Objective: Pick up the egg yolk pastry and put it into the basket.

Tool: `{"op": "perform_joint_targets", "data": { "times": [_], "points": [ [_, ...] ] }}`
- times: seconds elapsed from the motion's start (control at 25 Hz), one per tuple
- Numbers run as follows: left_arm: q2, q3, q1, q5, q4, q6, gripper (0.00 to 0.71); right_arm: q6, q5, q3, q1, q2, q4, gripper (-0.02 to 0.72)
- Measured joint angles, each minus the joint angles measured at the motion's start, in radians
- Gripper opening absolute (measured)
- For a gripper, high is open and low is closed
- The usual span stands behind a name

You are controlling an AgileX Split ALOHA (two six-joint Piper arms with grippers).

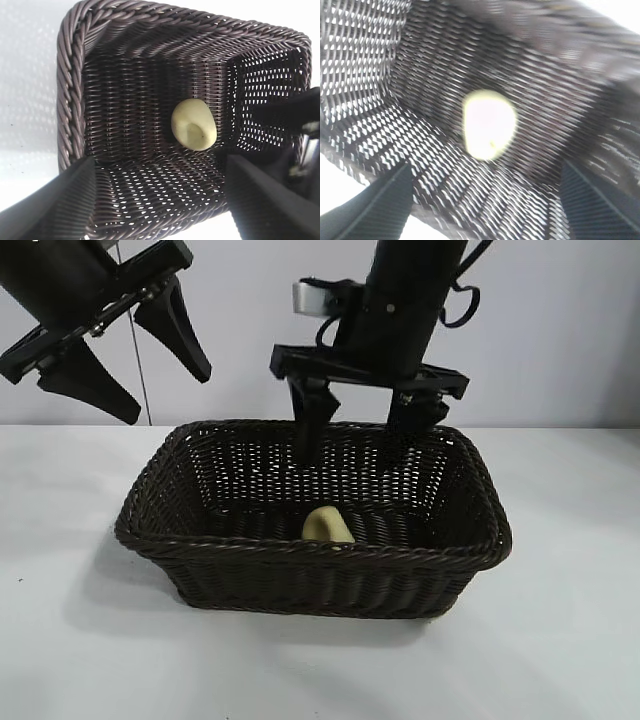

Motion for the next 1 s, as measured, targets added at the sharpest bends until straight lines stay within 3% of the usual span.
{"op": "perform_joint_targets", "data": {
  "times": [0.28,0.68,1.0],
  "points": [
    [0.0,0.0,0.0,0.001,0.0,0.0,0.526,-0.061,0.048,-0.006,-0.09,-0.089,0.013,0.584],
    [0.0,0.0,0.0,0.002,0.0,0.0,0.526,-0.067,0.065,-0.006,-0.214,-0.209,0.014,0.591],
    [0.0,0.0,0.0,0.002,0.0,0.0,0.526,-0.067,0.066,-0.006,-0.228,-0.213,0.009,0.591]
  ]
}}
